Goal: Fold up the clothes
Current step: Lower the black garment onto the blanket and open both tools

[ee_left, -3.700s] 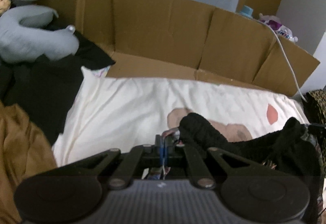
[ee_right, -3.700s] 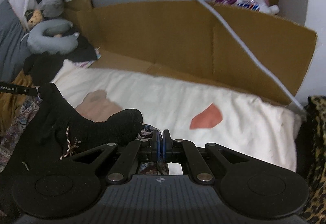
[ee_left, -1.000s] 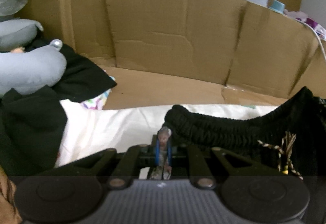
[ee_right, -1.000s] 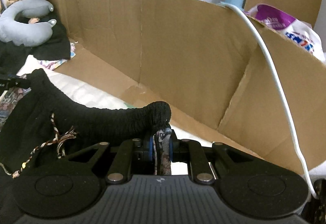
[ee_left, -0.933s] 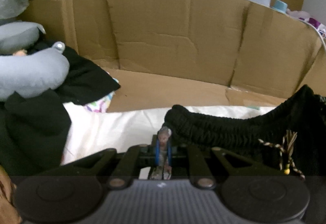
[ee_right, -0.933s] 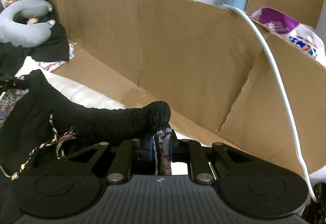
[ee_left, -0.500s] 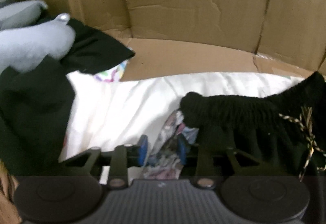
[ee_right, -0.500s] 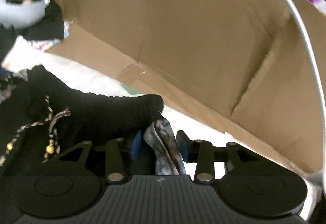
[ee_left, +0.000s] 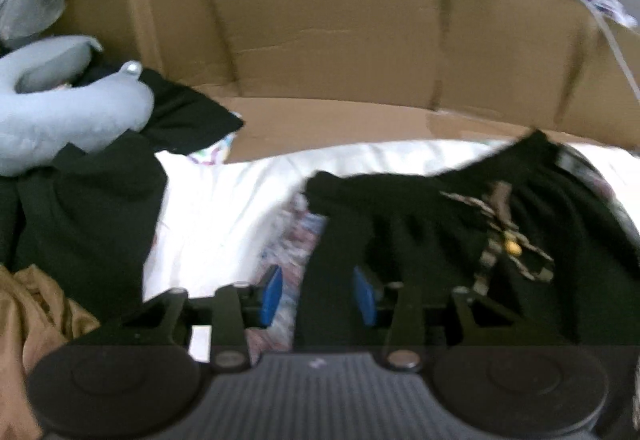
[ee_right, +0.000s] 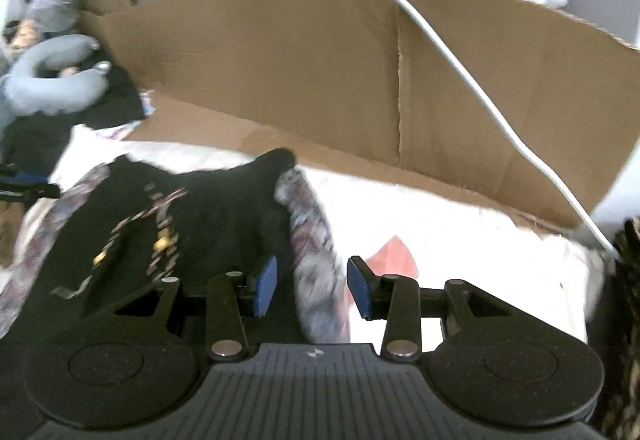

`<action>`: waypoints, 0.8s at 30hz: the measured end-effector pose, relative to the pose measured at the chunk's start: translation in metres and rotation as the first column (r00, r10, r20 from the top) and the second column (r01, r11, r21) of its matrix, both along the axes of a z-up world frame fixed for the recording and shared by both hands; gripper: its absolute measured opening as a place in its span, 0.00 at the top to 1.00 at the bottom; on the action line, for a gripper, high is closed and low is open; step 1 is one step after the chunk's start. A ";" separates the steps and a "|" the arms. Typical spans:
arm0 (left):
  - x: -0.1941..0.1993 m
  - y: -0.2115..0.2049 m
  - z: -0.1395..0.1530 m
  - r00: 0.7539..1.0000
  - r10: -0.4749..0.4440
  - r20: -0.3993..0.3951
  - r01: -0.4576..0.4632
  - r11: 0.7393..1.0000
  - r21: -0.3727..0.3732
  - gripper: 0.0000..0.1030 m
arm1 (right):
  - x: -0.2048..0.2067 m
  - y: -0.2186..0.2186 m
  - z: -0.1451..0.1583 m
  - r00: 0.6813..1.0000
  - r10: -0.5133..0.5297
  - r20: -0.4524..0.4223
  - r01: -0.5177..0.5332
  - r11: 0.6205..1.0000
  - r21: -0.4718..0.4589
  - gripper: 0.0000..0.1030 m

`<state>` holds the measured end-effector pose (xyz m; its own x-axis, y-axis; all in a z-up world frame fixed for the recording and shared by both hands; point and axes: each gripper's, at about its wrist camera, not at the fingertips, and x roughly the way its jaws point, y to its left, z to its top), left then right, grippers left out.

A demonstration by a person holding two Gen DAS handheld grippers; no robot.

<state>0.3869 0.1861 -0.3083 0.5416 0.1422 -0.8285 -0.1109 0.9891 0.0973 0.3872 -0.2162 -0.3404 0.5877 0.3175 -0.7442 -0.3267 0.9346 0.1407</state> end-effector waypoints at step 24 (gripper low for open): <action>-0.180 -0.102 0.086 0.991 -0.100 0.089 0.116 0.972 -0.202 0.58 | -0.196 -0.095 0.060 0.980 -0.193 0.039 0.193 0.981 0.018 0.49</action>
<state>0.2069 0.0840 -0.2222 0.6080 -0.0901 -0.7888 -0.0019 0.9934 -0.1149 0.1915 -0.3116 -0.2805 0.6686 0.2056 -0.7147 -0.1462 0.9786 0.1448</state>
